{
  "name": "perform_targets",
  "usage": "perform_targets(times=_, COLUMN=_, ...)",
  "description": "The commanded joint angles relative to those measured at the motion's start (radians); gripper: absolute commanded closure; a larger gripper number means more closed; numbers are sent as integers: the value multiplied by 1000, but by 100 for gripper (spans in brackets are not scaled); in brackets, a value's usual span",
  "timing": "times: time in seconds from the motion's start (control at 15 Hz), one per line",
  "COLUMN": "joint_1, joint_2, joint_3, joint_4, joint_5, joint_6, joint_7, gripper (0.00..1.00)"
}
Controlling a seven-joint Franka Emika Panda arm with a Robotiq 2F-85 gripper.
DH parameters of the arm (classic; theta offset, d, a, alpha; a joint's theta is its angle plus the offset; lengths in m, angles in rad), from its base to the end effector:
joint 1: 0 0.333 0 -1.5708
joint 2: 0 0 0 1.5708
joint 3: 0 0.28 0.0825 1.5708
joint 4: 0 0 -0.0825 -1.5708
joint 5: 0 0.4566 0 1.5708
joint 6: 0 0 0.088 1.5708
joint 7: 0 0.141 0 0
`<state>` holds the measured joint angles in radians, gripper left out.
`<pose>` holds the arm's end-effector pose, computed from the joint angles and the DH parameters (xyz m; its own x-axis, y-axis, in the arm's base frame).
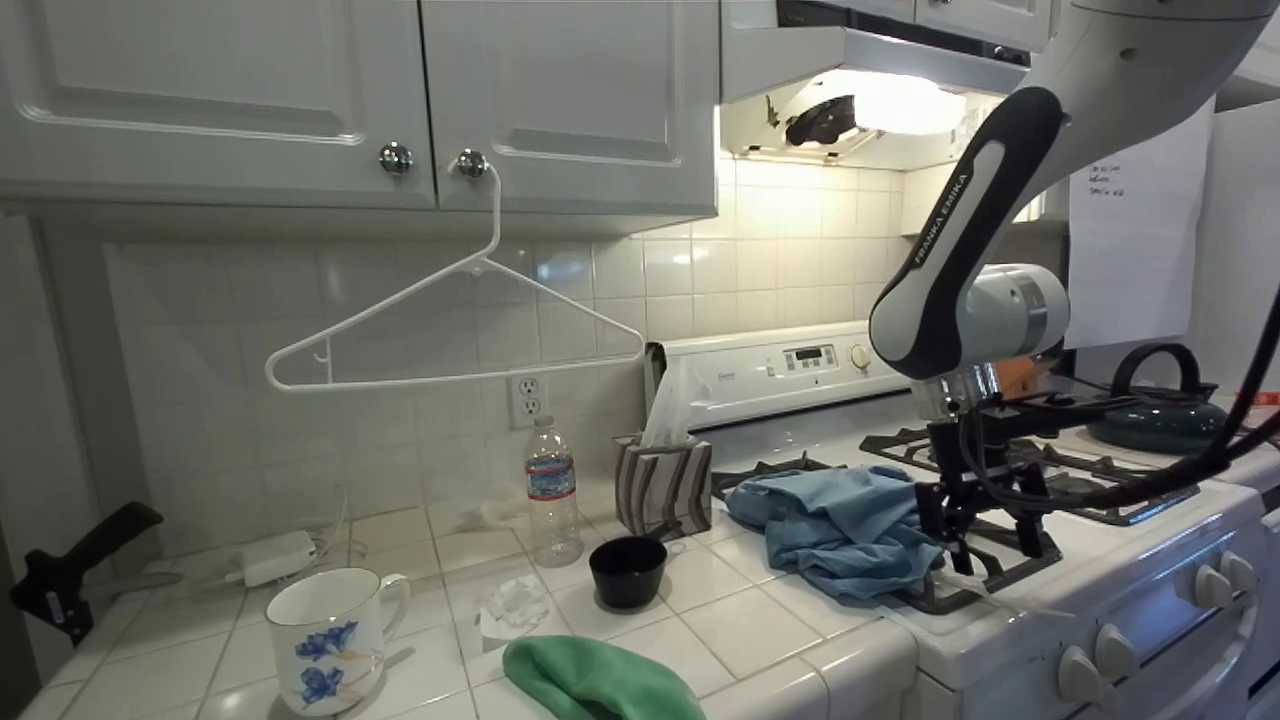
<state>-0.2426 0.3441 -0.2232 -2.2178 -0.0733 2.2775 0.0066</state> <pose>0.4740 -0.2562 0.0772 0.8729 -0.4023 -0.2760 -0.3850 -0.9155 0.1168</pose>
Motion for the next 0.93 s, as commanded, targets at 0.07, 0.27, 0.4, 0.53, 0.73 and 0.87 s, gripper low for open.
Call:
perform_targets(times=0.07, joint_1=4, joint_2=3, joint_3=-1, joint_4=6, joint_5=1, joint_6=-2, joint_7=1, gripper=1)
perform_targets(times=0.27, joint_1=6, joint_2=-2, joint_3=0, joint_4=-13, joint_5=-20, joint_6=53, joint_7=-22, gripper=0)
perform_targets(times=0.4, joint_1=11, joint_2=-2, joint_3=0, joint_4=-26, joint_5=-26, joint_6=97, joint_7=-25, gripper=0)
perform_targets(times=0.53, joint_1=12, joint_2=-1, joint_3=3, joint_4=-33, joint_5=-20, joint_6=128, joint_7=-28, gripper=0)
perform_targets(times=0.73, joint_1=20, joint_2=2, joint_3=3, joint_4=-41, joint_5=-24, joint_6=158, joint_7=-26, gripper=18)
perform_targets(times=0.87, joint_1=22, joint_2=3, joint_3=2, joint_4=-47, joint_5=-23, joint_6=166, joint_7=-25, gripper=37)
